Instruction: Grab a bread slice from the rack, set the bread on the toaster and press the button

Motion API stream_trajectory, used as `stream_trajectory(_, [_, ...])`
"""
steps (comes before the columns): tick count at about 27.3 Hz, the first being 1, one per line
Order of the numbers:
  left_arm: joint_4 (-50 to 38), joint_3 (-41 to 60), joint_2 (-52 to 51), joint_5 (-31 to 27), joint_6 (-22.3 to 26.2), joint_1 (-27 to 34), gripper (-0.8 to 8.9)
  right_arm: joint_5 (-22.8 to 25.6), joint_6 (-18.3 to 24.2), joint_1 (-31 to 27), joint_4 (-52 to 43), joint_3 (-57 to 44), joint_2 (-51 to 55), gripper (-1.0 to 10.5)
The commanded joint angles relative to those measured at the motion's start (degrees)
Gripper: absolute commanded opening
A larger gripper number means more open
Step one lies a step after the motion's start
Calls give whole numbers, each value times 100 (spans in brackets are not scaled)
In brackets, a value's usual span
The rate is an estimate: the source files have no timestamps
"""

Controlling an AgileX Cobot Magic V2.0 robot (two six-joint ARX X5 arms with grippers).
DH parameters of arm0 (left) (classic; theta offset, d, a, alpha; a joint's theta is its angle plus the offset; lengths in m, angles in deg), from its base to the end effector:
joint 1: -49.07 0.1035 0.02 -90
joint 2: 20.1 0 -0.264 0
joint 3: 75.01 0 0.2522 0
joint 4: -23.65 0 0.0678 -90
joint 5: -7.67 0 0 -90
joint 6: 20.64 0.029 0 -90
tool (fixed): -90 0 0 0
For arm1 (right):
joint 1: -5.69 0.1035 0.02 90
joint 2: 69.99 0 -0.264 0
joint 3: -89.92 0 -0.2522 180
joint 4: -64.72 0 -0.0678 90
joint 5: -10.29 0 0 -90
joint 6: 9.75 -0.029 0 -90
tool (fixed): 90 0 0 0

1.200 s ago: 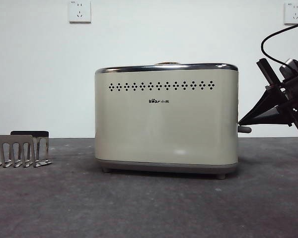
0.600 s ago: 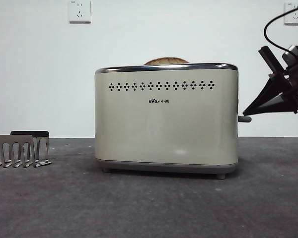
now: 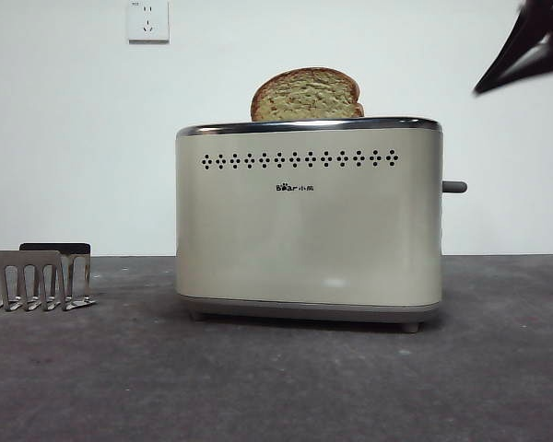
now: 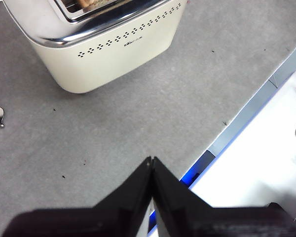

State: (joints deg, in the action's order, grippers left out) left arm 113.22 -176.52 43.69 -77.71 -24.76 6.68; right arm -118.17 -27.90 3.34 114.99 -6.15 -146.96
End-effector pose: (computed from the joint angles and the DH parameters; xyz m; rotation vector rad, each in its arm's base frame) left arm 0.1185 -0.1114 0.4186 0.2372 0.9047 -0.7292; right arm 0.2772 0.0067 0.3292 0.5607 0.8144 0.4839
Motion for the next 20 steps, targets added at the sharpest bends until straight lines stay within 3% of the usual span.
stream_trajectory(1, [-15, 33, 9, -15, 26, 20, -3, 896, 826, 98, 1008, 411, 520, -8])
stream_trajectory(4, [-15, 33, 9, -15, 26, 20, -3, 1742, 1276, 210, 2264, 1121, 1237, -7])
stream_trajectory(11, [-17, 33, 9, -15, 26, 20, -3, 2889, 1266, 229, 3790, 2870, 1746, 1])
stream_trajectory(14, [-17, 33, 11, -35, 26, 79, -3, 2973, 1266, 229, 3899, 3228, 1746, 1])
stream_trajectory(18, [-52, 254, -79, 28, 44, 732, -3, 3106, 1266, 227, 3965, 3285, 1711, 1])
stream_trajectory(20, [-498, 695, -332, 26, 367, 966, -3, 3145, 1266, 229, 4079, 3285, 1659, 1])
